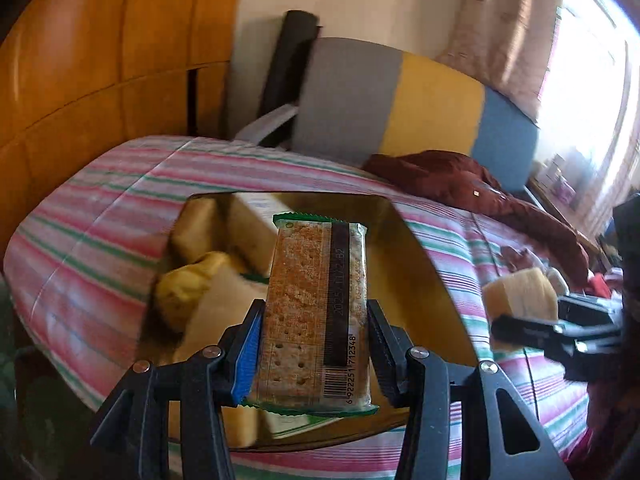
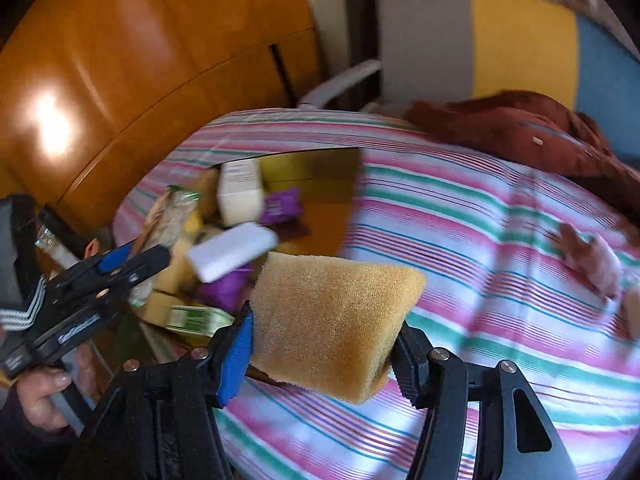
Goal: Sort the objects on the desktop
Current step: 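Carry the cracker packet and sponge over the gold tray and open both tools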
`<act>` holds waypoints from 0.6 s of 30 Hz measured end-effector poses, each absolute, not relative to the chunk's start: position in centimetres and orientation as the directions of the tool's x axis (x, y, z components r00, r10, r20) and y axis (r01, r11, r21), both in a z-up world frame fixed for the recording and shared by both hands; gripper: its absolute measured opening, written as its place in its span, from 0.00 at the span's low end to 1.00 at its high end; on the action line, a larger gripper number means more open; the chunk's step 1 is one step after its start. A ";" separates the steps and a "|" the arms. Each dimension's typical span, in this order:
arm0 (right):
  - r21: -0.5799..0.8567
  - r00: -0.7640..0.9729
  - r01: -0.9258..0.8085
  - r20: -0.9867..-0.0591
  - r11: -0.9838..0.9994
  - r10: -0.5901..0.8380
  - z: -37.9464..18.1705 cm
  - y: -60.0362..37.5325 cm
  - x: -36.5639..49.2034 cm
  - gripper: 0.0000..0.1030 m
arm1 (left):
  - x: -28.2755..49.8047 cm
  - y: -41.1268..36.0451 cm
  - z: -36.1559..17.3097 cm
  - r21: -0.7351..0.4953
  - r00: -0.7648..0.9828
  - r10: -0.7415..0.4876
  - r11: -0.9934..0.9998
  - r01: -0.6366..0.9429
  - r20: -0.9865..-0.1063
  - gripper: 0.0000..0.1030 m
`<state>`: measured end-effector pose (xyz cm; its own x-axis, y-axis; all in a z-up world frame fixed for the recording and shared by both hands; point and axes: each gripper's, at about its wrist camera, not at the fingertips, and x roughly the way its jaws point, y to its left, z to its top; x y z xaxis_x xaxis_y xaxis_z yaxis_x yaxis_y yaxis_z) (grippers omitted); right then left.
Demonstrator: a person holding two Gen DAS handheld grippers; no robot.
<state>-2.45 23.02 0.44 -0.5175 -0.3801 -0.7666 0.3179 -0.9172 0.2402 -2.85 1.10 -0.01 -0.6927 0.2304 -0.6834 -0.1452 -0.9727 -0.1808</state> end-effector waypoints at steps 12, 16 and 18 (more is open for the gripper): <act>0.248 -0.458 0.360 -0.793 -0.899 -0.402 -2.0 16.8 -3.9 0.63 | -3.7 -1.1 -1.6 -0.273 -0.673 0.287 -0.953 -0.130 -0.682 0.47; 0.224 -0.462 0.347 -0.804 -0.911 -0.374 -2.4 16.7 -4.2 0.69 | -4.3 0.2 -2.0 -0.293 -0.656 0.327 -0.942 -0.166 -0.680 0.47; 0.223 -0.464 0.339 -0.805 -0.914 -0.369 -2.5 17.0 -4.2 0.77 | -4.8 0.7 -2.3 -0.290 -0.651 0.327 -0.942 -0.168 -0.685 0.47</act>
